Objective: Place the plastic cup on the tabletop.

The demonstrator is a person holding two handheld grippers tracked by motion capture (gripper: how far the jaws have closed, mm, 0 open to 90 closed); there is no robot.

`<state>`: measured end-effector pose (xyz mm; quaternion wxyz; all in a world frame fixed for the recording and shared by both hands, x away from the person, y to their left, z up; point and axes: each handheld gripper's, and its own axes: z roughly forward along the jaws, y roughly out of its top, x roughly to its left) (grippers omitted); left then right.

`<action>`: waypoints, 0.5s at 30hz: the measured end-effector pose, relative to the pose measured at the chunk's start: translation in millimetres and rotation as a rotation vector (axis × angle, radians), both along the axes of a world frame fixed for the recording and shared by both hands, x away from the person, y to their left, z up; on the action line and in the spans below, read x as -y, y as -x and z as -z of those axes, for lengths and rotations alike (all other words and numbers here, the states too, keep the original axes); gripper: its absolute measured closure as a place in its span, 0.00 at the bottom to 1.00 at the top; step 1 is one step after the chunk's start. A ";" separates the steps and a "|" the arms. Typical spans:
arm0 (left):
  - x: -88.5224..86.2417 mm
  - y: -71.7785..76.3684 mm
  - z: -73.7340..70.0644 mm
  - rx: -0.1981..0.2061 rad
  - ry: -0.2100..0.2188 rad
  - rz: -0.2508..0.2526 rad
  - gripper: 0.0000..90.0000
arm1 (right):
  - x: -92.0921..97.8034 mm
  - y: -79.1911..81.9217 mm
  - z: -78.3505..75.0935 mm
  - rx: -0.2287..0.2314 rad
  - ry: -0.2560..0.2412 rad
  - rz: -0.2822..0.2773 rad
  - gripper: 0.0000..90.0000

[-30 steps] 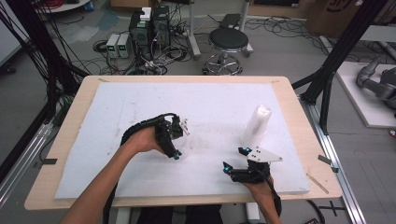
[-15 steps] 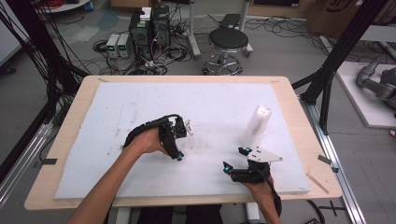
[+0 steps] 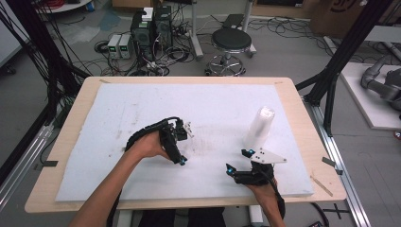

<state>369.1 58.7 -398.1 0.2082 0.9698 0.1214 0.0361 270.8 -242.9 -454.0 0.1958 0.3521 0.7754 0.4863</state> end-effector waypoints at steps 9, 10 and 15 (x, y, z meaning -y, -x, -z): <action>-19.0 7.2 -7.4 -0.011 0.049 -0.022 0.08 | 1.1 -0.1 -0.1 -0.007 -0.014 -0.011 0.19; -22.7 8.0 -6.9 -0.016 0.048 -0.020 0.08 | 1.3 -0.4 0.0 -0.006 -0.014 -0.012 0.19; -47.0 13.0 -8.5 0.005 0.106 -0.058 0.08 | 2.3 -1.0 0.0 -0.011 -0.024 -0.008 0.19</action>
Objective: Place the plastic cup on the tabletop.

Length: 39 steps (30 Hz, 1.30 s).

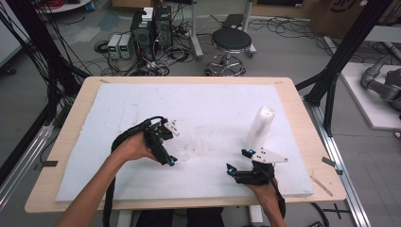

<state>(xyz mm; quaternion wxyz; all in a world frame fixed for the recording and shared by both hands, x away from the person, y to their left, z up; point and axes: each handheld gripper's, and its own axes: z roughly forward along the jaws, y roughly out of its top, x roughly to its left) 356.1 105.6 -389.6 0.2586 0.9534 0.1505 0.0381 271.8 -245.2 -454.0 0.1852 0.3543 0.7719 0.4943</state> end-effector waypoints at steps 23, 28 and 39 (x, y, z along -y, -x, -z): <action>-111.9 75.2 43.2 0.222 0.456 -0.369 0.08 | 1.4 -0.5 0.0 -0.013 -0.016 -0.005 0.19; -113.5 88.7 52.6 0.284 0.542 -0.428 0.09 | 1.5 -0.6 0.0 -0.009 -0.014 -0.003 0.19; -121.7 102.5 67.1 0.349 0.628 -0.531 0.09 | 1.2 0.5 0.0 0.008 -0.010 -0.007 0.19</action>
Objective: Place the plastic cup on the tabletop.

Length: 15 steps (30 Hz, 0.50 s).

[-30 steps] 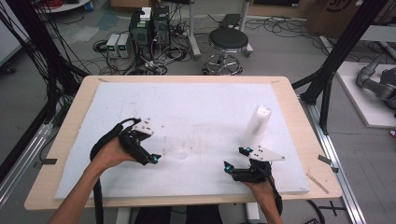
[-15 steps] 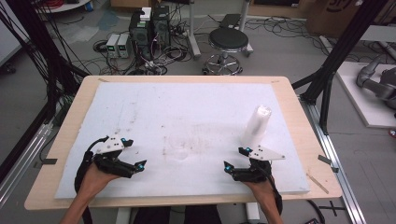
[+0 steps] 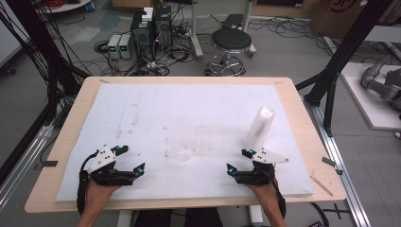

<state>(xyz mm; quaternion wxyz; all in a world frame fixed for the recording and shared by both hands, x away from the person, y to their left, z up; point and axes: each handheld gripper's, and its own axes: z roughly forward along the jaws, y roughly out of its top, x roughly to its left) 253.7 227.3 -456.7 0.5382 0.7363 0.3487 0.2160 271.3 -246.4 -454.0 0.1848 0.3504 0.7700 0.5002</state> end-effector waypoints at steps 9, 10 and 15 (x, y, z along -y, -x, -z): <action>-0.1 -1.0 6.1 -0.011 -0.002 -0.004 0.09 | 3.2 -0.2 -0.1 0.002 -0.031 0.005 0.19; -0.1 -0.8 6.5 -0.010 -0.002 -0.005 0.09 | 3.1 -0.1 0.0 0.004 -0.030 0.005 0.19; -0.4 -0.8 9.0 -0.013 0.002 -0.007 0.09 | 2.7 0.3 -0.2 0.003 -0.029 0.004 0.19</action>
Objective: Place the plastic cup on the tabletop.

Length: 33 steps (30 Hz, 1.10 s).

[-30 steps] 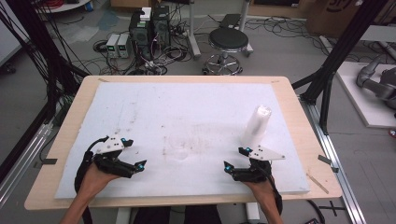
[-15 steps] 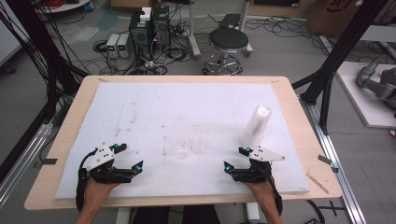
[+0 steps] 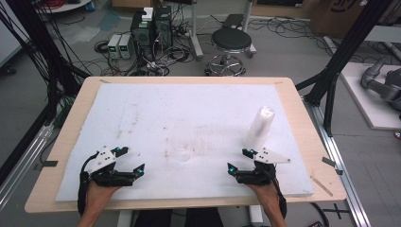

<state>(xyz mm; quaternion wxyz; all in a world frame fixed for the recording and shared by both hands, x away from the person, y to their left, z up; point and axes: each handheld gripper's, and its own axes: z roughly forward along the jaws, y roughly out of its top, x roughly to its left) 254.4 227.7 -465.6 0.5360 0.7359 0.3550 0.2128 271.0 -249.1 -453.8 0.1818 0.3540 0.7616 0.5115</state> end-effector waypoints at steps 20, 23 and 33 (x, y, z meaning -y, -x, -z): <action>-1.3 1.0 0.2 0.006 0.019 -0.005 0.09 | 1.2 -3.1 -0.3 -0.021 -0.009 -0.001 0.19; -2.1 0.8 0.2 0.007 0.022 -0.004 0.09 | 1.8 -4.0 -0.6 -0.012 -0.010 0.004 0.19; -2.9 1.4 0.6 0.009 0.029 -0.005 0.09 | 2.5 -5.3 -1.0 0.009 -0.016 0.022 0.19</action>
